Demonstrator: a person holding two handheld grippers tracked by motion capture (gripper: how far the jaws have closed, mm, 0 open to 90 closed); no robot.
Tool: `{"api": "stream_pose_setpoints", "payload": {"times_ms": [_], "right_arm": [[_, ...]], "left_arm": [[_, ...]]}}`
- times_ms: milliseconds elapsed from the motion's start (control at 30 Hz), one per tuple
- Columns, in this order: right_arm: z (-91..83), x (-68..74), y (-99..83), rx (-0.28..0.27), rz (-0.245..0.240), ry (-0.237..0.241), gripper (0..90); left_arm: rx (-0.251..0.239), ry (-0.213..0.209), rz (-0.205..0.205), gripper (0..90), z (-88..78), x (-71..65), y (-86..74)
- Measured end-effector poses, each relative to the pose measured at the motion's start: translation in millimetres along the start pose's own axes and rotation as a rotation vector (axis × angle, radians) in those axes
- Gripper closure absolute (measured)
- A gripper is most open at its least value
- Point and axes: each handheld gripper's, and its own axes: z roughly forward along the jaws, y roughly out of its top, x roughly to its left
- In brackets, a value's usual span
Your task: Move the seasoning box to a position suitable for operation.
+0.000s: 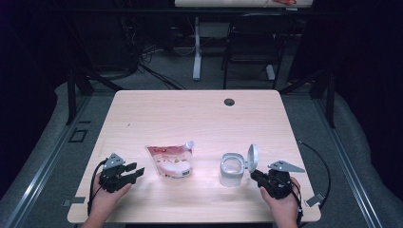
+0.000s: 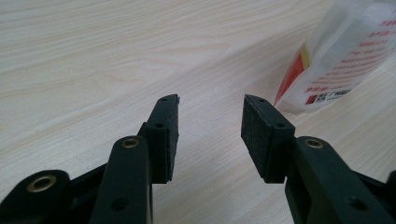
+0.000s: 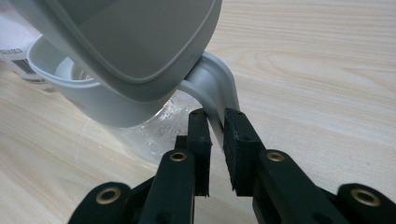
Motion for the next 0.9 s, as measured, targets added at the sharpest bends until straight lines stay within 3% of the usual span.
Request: {"api": "stream_pose_setpoints", "payload": {"times_ms": [300,900], "right_arm": [[8.8,-6.9,7.0,-0.016,0.003,-0.012,80.5],[28.7,-22.0,21.6,-0.047,0.023,0.020,78.6]], "left_arm": [[0.004,-0.001,0.003,56.6,0.4,0.1,0.3],[0.006,0.002,0.004,55.4,2.0,1.0,0.6]]}}
